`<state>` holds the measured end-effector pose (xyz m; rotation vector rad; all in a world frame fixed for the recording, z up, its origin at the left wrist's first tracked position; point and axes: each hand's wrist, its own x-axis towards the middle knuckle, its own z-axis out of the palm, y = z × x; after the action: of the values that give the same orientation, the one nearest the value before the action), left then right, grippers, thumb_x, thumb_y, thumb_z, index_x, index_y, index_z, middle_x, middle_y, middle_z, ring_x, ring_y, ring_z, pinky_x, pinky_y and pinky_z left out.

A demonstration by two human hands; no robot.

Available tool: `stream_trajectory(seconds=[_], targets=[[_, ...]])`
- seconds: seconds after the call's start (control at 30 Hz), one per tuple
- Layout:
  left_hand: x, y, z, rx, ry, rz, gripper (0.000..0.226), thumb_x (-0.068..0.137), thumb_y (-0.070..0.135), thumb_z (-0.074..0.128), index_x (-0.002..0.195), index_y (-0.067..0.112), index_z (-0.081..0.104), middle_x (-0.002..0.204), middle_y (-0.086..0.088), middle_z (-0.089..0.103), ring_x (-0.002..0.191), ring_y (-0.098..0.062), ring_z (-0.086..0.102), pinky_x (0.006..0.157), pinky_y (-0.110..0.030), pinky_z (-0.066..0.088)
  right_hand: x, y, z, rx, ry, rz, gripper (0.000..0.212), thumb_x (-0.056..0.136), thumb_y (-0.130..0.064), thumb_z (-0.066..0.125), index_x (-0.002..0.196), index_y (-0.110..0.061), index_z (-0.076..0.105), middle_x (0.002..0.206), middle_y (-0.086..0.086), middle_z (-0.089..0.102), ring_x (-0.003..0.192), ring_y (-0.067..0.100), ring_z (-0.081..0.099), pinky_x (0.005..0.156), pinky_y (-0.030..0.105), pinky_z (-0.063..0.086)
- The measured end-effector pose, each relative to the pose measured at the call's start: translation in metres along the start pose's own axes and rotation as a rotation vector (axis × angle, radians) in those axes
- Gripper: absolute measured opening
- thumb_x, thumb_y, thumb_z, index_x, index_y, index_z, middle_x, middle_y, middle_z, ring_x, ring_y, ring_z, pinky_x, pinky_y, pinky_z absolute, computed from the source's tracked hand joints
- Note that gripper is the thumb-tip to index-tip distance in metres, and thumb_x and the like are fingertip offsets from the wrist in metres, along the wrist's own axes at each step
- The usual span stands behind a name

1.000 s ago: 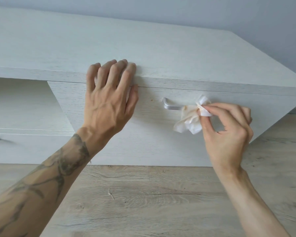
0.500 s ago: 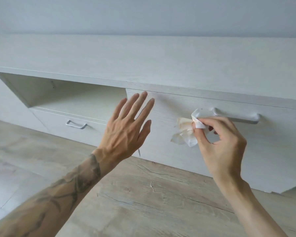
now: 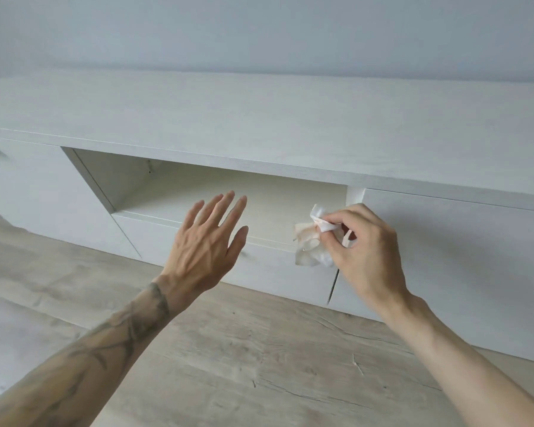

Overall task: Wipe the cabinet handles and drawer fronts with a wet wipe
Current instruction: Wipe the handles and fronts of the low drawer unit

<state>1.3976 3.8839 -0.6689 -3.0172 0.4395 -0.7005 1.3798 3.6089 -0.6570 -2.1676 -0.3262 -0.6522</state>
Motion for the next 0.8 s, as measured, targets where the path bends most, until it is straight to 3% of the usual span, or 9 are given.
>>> stream_trajectory(seconds=[0.43, 0.7, 0.8], targets=[[0.013, -0.165, 0.078, -0.163, -0.194, 0.132, 0.062, 0.113, 0.048, 0.025, 0.166, 0.019, 0.036, 0.169, -0.01, 0.04, 0.155, -0.03, 0.039, 0.13, -0.048, 0.026, 0.021, -0.054, 0.147, -0.095, -0.037, 0.286, 0.013, 0.087, -0.006, 0.081, 0.095, -0.018, 0.081, 0.093, -0.011, 0.072, 0.079, 0.006, 0.064, 0.069, 0.009, 0.043], [0.013, -0.201, 0.109, -0.175, -0.28, 0.159, 0.063, 0.114, 0.048, 0.021, 0.168, 0.017, 0.031, 0.171, -0.012, 0.034, 0.158, -0.03, 0.035, 0.131, -0.048, 0.023, 0.01, -0.068, 0.212, 0.005, -0.005, 0.398, 0.016, 0.089, -0.009, 0.082, 0.091, -0.023, 0.076, 0.085, -0.017, 0.071, 0.076, 0.006, 0.062, 0.066, 0.013, 0.045], [0.007, -0.208, 0.123, -0.175, -0.259, 0.141, 0.06, 0.114, 0.044, 0.027, 0.167, 0.016, 0.034, 0.17, -0.012, 0.036, 0.156, -0.031, 0.037, 0.13, -0.048, 0.025, 0.001, -0.063, 0.245, 0.059, 0.038, 0.412, 0.016, 0.092, -0.013, 0.08, 0.098, -0.023, 0.069, 0.088, -0.014, 0.071, 0.082, 0.008, 0.065, 0.072, 0.013, 0.048]])
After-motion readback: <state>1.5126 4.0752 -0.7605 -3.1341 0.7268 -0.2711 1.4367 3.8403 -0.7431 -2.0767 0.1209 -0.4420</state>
